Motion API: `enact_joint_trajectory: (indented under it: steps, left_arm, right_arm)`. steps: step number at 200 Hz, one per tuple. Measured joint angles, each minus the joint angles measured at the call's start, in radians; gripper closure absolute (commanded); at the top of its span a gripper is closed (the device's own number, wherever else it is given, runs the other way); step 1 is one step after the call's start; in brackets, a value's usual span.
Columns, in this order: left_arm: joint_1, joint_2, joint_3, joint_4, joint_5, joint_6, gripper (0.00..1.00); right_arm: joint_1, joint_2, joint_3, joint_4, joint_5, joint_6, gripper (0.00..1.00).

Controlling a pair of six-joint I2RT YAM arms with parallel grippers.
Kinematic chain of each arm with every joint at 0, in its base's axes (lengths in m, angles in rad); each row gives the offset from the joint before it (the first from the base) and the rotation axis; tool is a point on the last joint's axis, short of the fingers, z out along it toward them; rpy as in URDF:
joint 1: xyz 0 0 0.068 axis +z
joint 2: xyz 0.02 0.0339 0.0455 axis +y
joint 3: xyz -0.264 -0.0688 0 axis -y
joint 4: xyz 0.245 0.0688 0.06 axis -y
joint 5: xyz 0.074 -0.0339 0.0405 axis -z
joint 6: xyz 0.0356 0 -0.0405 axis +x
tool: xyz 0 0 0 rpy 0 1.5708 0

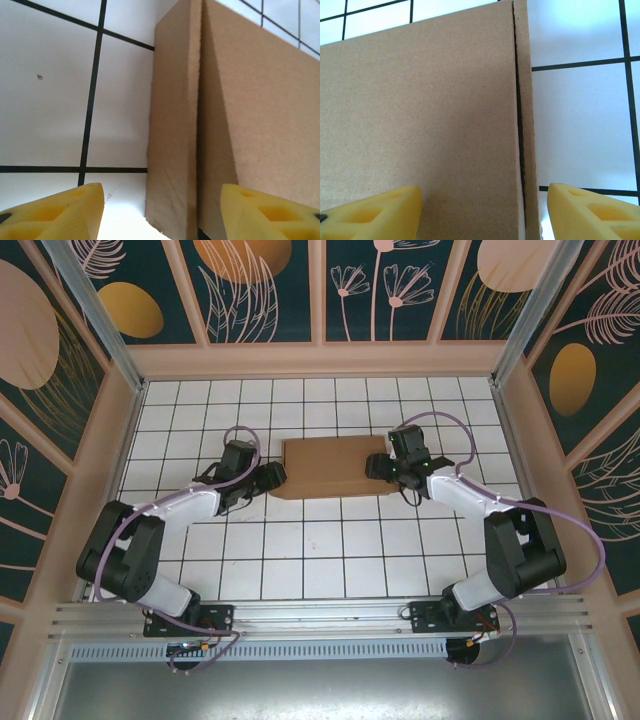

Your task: Fold the paper box

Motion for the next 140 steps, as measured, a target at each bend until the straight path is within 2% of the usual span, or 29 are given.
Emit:
enact_joint_trajectory:
  steps: [28,70,108,132,140]
  left_arm:
    - [0.0,0.055,0.002,0.03,0.018,-0.001,0.39]
    - [0.0,0.084,-0.003,0.082,0.02,-0.011,0.43]
    - [0.0,0.06,-0.002,0.06,-0.033,0.005,0.44]
    - [0.0,-0.016,0.009,-0.02,-0.104,0.048,0.41]
    - [0.0,-0.047,0.023,-0.047,-0.134,0.064,0.44]
  right_arm:
    - [0.0,0.046,-0.011,0.015,0.006,0.005,0.36]
    - [0.001,0.081,-0.051,0.093,0.019,0.045,0.47]
    - [0.022,0.074,-0.068,0.127,0.016,0.057,0.47]
    - [0.039,0.047,-0.092,0.127,-0.034,0.079,0.41]
    - [0.045,0.035,-0.1,0.122,-0.048,0.084,0.38]
